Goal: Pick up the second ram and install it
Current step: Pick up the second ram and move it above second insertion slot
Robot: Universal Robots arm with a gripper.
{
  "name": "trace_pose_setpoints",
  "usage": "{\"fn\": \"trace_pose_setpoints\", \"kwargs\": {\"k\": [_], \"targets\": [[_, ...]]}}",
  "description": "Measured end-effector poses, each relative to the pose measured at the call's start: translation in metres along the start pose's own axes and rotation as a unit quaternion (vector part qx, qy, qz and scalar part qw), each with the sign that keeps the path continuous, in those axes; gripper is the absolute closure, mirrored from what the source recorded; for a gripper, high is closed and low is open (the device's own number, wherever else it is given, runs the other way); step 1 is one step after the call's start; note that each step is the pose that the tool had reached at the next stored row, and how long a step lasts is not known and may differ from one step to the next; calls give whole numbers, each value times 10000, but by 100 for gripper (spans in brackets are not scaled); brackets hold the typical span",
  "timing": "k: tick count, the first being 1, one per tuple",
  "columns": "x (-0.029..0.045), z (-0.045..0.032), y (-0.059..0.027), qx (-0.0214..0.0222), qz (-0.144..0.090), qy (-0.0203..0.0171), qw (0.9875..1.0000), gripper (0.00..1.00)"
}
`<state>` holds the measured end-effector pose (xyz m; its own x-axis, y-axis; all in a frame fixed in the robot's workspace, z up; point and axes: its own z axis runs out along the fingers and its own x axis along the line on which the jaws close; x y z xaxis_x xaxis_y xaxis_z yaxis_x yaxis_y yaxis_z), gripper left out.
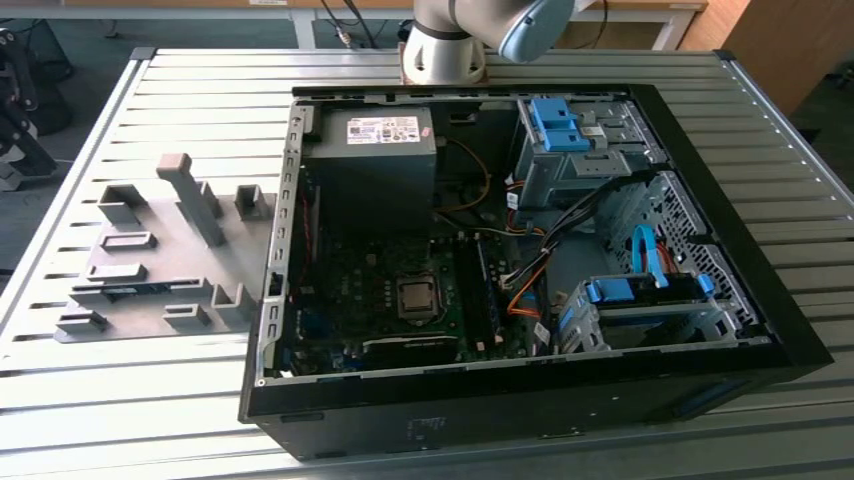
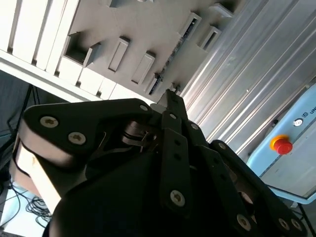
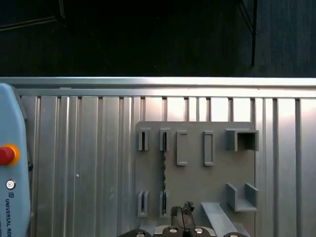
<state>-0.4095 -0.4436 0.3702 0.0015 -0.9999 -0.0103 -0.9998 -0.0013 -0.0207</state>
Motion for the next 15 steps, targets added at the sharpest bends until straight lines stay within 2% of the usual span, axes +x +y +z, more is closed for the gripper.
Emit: {"fn": "trace_pose_setpoints", "kwargs": {"k": [2,9,12,15], "targets": [[0,0,0,-1,-105,-2,9999,89],[6,2,2,-1,-147,-3,9999,89],[9,11,8,-3,-317,-7,9995,89],[11,44,12,-3,-254,-6,9997,89]]}}
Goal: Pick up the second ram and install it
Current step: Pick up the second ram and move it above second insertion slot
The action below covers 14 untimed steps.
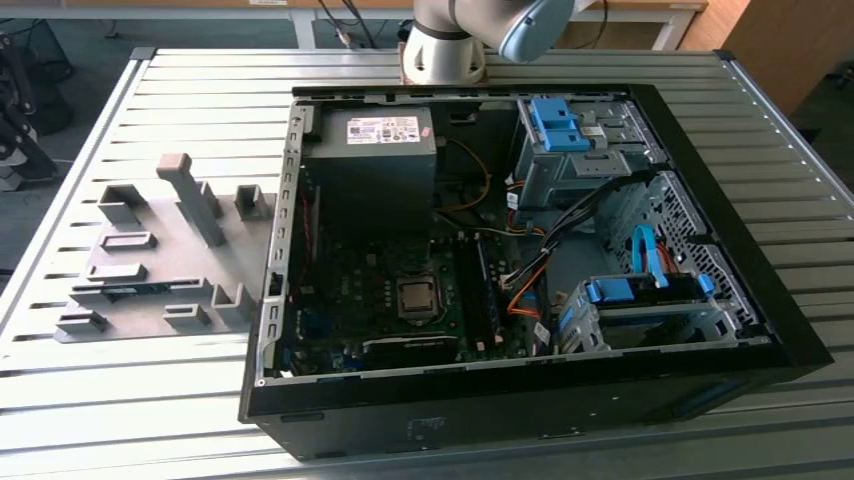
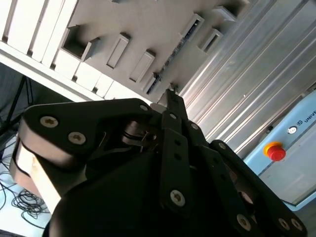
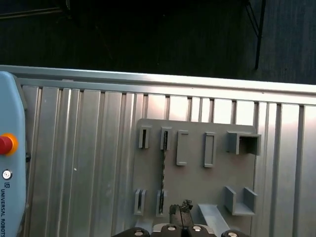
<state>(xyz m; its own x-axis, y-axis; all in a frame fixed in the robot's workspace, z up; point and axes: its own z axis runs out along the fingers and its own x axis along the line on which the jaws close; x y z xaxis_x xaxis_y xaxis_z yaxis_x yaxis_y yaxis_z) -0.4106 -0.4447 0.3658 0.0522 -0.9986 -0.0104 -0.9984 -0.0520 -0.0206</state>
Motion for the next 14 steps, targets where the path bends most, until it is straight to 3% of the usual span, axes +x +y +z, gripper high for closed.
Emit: {"fn": "trace_pose_setpoints", "kwargs": {"k": [8,11,12,14], "targets": [[4,111,3,6,404,8,9992,89],[7,143,3,7,518,11,9987,76],[8,154,3,7,546,12,9985,76],[9,164,4,7,564,13,9984,65]]}}
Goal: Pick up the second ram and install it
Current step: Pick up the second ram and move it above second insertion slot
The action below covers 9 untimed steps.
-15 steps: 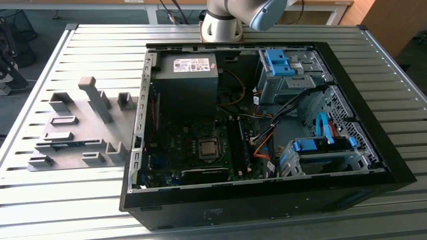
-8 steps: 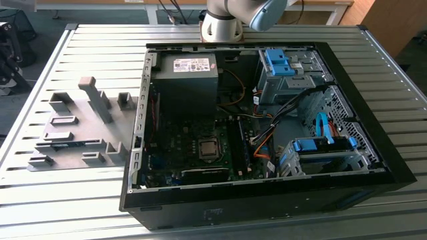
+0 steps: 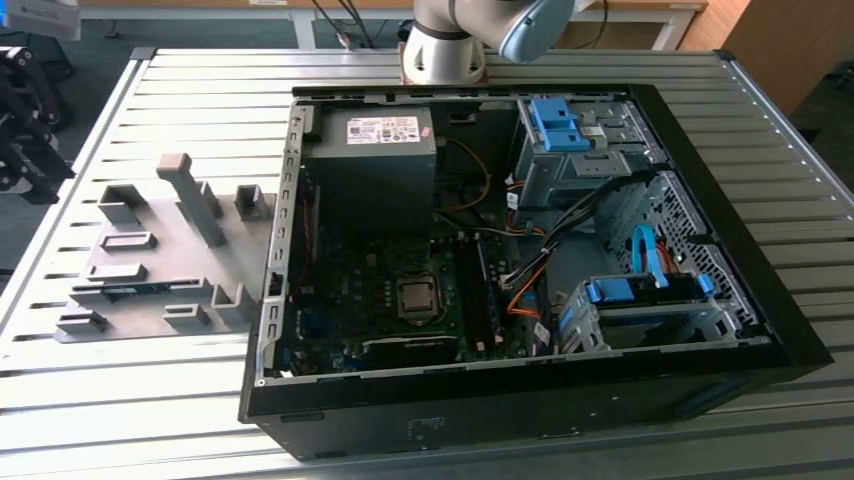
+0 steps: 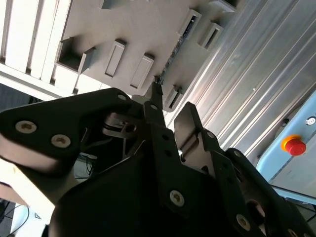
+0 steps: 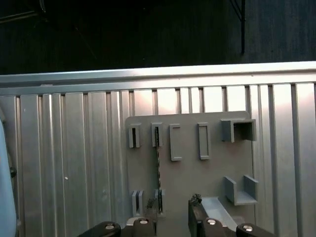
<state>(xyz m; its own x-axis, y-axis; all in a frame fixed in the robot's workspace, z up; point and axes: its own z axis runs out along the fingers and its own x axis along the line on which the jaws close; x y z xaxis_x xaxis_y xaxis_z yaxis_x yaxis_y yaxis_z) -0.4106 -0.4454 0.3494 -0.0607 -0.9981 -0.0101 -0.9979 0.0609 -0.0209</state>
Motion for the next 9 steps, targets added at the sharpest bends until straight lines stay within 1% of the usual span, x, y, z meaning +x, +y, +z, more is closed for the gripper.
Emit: {"fn": "trace_pose_setpoints", "kwargs": {"k": [1,2,9], "targets": [[0,0,0,0,0,0,10000,65],[0,0,0,0,0,0,10000,58],[0,2,0,1,0,0,10000,58]]}}
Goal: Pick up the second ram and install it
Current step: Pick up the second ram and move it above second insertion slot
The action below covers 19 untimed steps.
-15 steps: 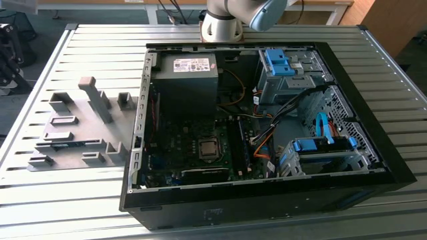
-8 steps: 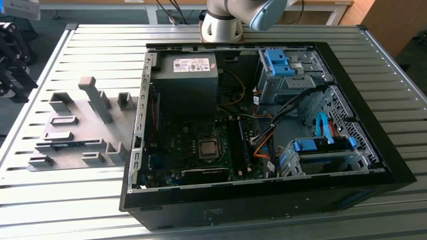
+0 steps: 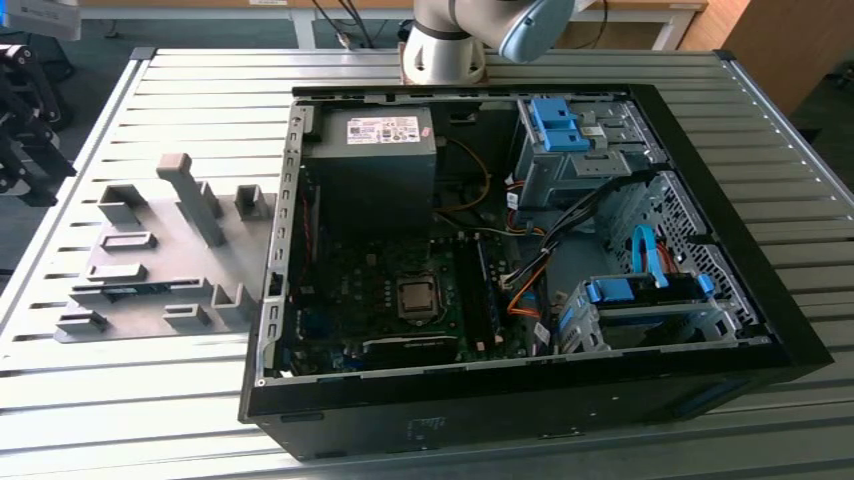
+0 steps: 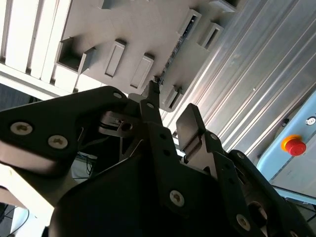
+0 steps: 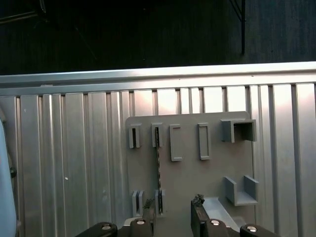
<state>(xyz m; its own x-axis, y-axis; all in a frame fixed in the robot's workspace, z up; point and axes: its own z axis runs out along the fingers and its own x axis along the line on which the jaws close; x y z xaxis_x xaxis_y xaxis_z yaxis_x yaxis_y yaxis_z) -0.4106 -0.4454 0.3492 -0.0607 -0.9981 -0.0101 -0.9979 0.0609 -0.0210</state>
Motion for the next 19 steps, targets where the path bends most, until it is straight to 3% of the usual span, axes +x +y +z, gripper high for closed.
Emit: {"fn": "trace_pose_setpoints", "kwargs": {"k": [9,19], "targets": [[5,85,2,-34,119,5,9999,58],[5,90,2,-36,123,5,9999,58]]}}
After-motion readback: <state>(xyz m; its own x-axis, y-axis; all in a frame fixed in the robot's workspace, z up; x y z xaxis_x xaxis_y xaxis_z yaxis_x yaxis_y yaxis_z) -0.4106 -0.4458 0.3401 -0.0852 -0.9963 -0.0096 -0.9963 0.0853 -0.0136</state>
